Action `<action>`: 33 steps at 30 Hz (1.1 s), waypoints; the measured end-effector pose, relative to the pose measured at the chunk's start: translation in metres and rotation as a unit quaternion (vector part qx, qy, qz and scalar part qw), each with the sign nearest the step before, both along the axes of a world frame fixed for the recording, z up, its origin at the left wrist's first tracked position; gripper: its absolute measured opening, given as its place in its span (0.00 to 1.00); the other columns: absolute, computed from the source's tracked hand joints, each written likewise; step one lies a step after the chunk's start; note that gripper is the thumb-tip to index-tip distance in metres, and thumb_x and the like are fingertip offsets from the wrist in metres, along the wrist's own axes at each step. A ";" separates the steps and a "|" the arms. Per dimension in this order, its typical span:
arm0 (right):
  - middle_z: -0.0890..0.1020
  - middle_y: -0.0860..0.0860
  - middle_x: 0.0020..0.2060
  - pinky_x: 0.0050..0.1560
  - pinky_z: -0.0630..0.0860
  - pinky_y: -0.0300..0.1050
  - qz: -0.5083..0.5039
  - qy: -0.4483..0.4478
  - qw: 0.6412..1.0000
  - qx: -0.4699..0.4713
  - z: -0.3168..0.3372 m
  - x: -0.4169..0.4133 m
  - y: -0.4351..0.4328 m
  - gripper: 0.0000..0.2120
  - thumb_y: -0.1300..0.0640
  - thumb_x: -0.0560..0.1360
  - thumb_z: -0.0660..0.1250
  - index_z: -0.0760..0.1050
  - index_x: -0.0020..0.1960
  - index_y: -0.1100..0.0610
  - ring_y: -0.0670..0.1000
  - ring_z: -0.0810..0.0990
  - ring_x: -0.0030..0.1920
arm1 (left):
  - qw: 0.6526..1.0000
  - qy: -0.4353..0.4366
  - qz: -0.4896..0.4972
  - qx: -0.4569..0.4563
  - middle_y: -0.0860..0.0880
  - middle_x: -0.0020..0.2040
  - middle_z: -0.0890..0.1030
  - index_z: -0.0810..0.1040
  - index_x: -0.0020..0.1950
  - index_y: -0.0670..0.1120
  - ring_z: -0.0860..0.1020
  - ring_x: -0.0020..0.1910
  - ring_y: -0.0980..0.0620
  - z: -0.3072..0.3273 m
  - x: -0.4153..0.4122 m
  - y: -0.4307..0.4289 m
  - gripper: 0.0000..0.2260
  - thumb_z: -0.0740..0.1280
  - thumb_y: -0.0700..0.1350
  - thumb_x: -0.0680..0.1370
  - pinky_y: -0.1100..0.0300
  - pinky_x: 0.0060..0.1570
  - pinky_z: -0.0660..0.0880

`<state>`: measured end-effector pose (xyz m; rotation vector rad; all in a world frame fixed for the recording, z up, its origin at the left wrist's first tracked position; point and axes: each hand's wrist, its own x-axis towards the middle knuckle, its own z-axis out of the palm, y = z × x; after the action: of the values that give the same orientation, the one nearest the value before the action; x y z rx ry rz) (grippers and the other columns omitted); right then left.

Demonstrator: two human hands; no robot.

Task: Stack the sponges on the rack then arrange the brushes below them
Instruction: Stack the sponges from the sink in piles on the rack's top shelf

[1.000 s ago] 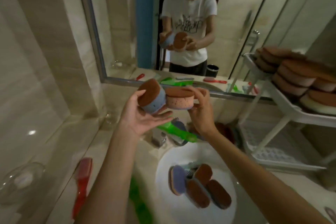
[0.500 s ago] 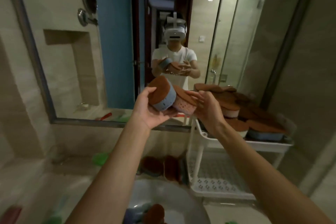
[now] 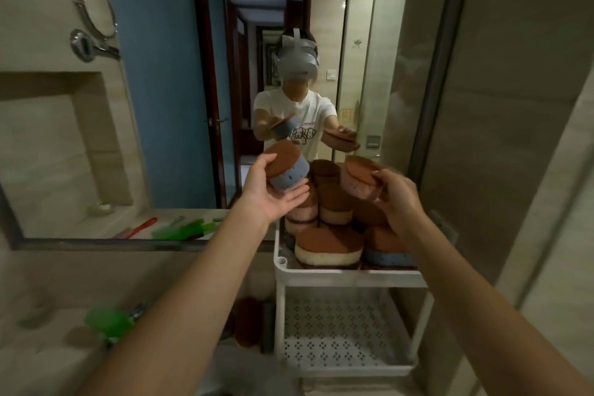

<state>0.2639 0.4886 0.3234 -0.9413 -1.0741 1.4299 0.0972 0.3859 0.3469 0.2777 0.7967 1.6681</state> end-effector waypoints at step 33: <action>0.80 0.58 0.56 0.51 0.72 0.44 0.017 -0.551 0.796 0.249 -0.037 -0.012 0.048 0.15 0.52 0.79 0.60 0.77 0.60 0.60 0.57 0.78 0.55 | 0.999 -0.033 -0.031 -0.004 0.37 0.71 0.66 0.63 0.72 0.40 0.67 0.70 0.39 -0.039 0.015 0.087 0.26 0.63 0.48 0.76 0.47 0.71 0.62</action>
<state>0.2515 0.5370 0.2861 -1.3654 -2.1838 0.4243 0.1119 0.4732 0.3076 0.2383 0.7398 1.6078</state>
